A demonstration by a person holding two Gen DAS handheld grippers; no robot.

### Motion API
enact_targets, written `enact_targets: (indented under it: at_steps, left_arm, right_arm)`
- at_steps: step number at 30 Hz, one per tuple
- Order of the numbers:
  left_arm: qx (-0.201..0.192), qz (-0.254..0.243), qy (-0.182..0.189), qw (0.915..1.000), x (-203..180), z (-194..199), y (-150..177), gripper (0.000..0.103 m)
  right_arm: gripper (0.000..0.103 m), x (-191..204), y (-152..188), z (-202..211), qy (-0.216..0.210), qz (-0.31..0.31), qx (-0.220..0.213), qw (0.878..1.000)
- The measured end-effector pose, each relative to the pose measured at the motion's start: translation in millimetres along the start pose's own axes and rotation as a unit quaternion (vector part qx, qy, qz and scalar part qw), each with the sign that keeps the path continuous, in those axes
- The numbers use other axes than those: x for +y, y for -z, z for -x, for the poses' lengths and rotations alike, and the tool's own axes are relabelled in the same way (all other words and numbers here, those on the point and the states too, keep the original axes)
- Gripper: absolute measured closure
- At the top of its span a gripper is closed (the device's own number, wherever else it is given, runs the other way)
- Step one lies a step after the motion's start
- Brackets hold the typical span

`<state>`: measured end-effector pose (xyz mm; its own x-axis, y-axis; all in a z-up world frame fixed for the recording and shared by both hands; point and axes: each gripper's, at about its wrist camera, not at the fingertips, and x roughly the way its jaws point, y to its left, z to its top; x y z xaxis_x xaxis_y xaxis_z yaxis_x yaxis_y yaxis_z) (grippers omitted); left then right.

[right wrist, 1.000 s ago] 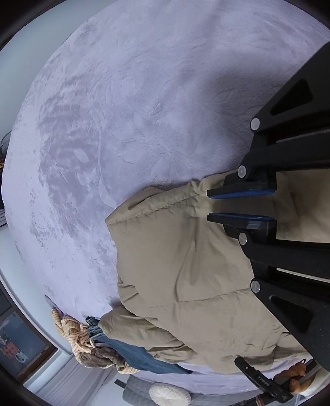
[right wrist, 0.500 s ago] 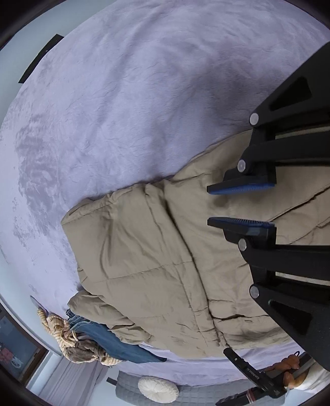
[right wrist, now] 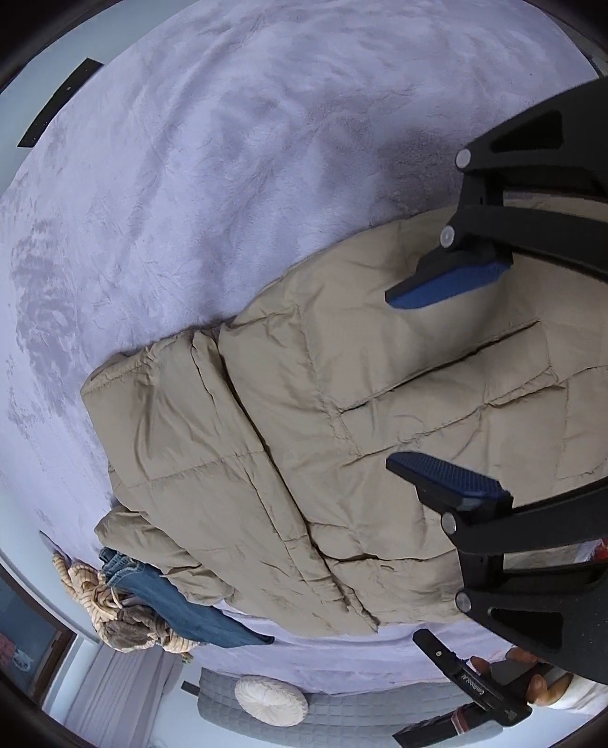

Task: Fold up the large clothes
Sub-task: 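Grasp the jacket hem with both tools and lift it toward the collar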

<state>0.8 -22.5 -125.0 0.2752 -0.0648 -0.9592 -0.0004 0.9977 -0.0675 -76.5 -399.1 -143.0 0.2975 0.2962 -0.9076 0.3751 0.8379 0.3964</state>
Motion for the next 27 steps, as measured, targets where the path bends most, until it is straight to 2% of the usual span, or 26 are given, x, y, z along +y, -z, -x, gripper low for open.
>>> enact_targets:
  at_steps: [9, 10, 11, 22, 27]
  left_arm:
    - [0.034, 0.021, -0.014, 0.9991, 15.4, 4.9, 32.3, 0.001]
    - [0.033, 0.019, -0.017, 0.9991, 17.7, 5.3, 34.9, 0.001]
    - [0.031, 0.017, -0.018, 0.9992, 20.1, 5.7, 37.8, 0.001]
    - [0.048, 0.009, 0.019, 0.9986, 53.6, 4.7, 78.3, 0.001]
    - [0.052, 0.001, 0.015, 0.9985, 65.6, 9.4, 101.1, 0.001]
  right_arm:
    - [0.021, 14.2, 26.9, 0.2, -0.010, 0.009, 0.017, 1.000]
    - [0.013, 15.4, 29.8, 0.3, -0.009, 0.009, 0.017, 1.000]
    - [0.013, 16.2, 32.3, 0.3, -0.008, 0.008, 0.015, 1.000]
    - [0.013, 32.6, 79.8, -5.2, 0.004, -0.007, 0.014, 1.000]
    - [0.013, 35.3, 105.3, -3.7, -0.002, -0.026, 0.009, 1.000]
